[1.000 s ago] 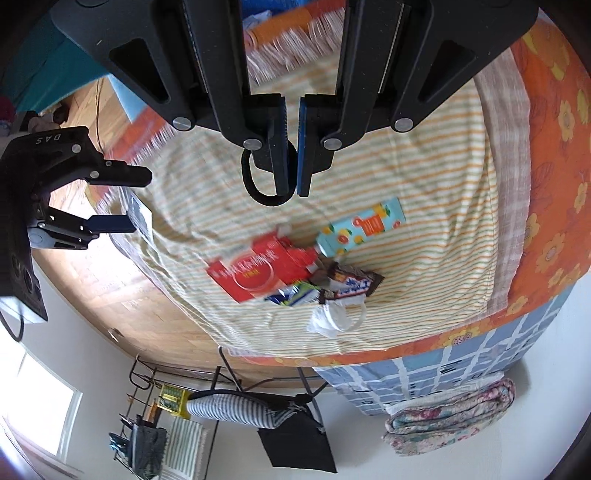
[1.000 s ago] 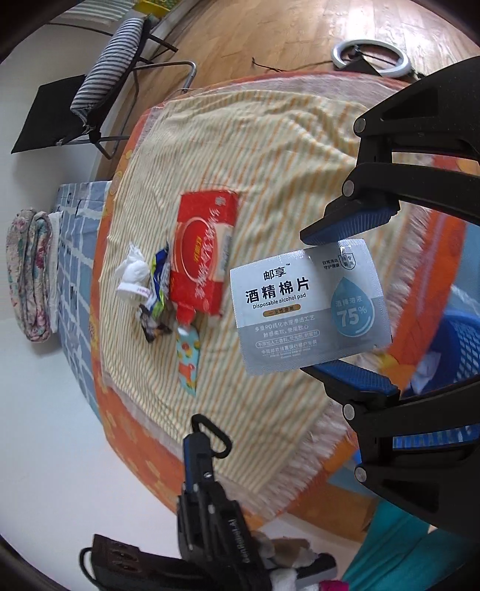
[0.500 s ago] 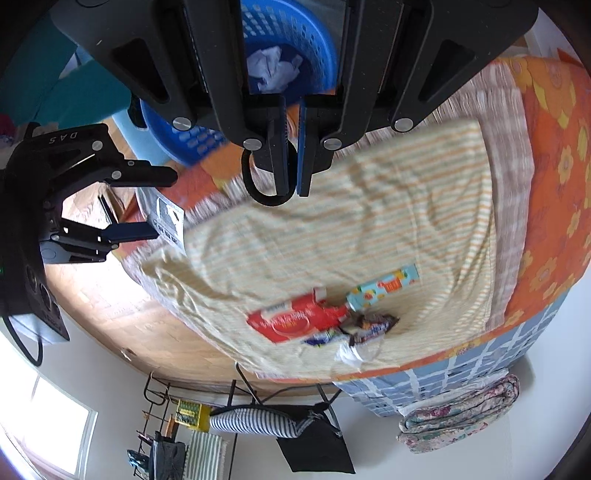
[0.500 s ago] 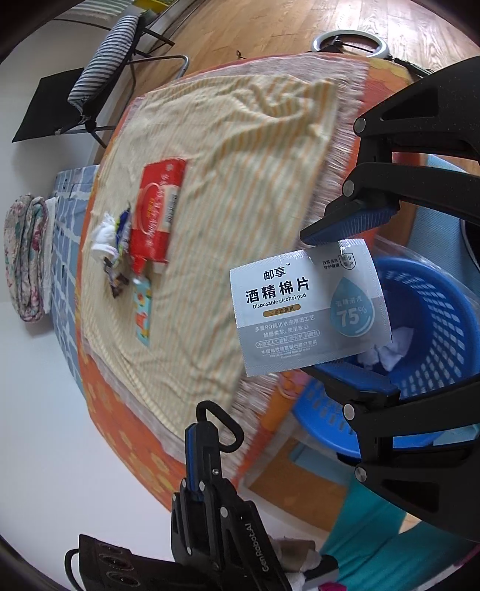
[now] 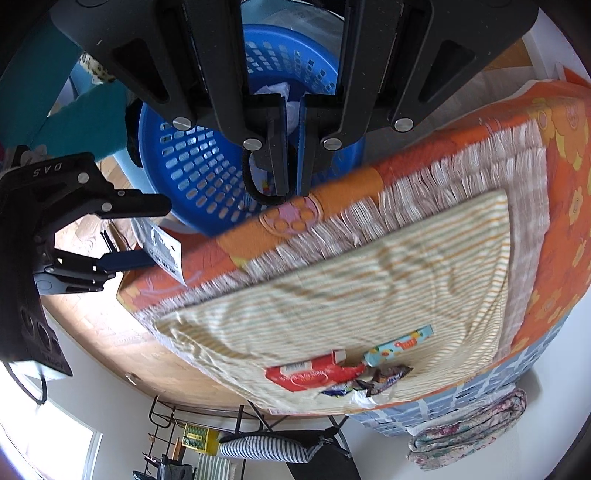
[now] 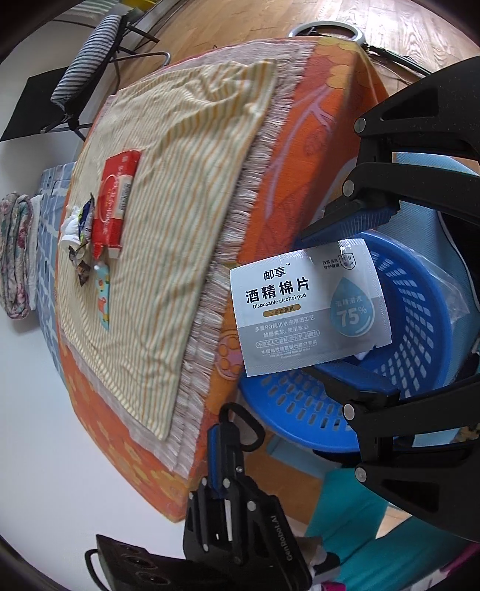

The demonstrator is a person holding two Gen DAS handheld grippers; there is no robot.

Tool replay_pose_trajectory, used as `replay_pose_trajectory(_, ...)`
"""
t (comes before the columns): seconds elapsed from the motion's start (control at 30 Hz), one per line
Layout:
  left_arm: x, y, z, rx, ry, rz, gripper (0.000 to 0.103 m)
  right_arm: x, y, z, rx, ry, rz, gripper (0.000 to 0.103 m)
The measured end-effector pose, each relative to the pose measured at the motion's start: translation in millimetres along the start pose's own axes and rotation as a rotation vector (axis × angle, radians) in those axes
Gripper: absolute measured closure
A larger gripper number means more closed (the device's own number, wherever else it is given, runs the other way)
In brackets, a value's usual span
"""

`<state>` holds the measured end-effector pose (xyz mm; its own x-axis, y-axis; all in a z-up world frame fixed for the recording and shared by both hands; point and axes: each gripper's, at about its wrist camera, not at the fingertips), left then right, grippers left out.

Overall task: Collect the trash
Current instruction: 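Carry the hair tie and wipe packet to the blue basket and release them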

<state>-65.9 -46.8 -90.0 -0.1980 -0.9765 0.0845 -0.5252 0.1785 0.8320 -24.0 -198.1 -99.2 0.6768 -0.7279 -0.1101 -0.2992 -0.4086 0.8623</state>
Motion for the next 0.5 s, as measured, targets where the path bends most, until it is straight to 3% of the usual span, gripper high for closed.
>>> replay_pose_trajectory(0.5, 3.7, -13.5, 23.2, -0.046, 0.013, 0.017, 0.101, -3.4, -7.9, 21.2, -0.027, -0.030, -0.026, 0.042)
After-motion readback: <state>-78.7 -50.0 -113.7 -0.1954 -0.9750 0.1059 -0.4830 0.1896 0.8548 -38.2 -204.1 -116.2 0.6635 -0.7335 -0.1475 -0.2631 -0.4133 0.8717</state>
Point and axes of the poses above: each gripper's, at about its wrist camera, not at the fingertips, and y roughly against the way its jaws point, x to its right, z to its underside, and after that the axes turned 1 degree about z, right-handed
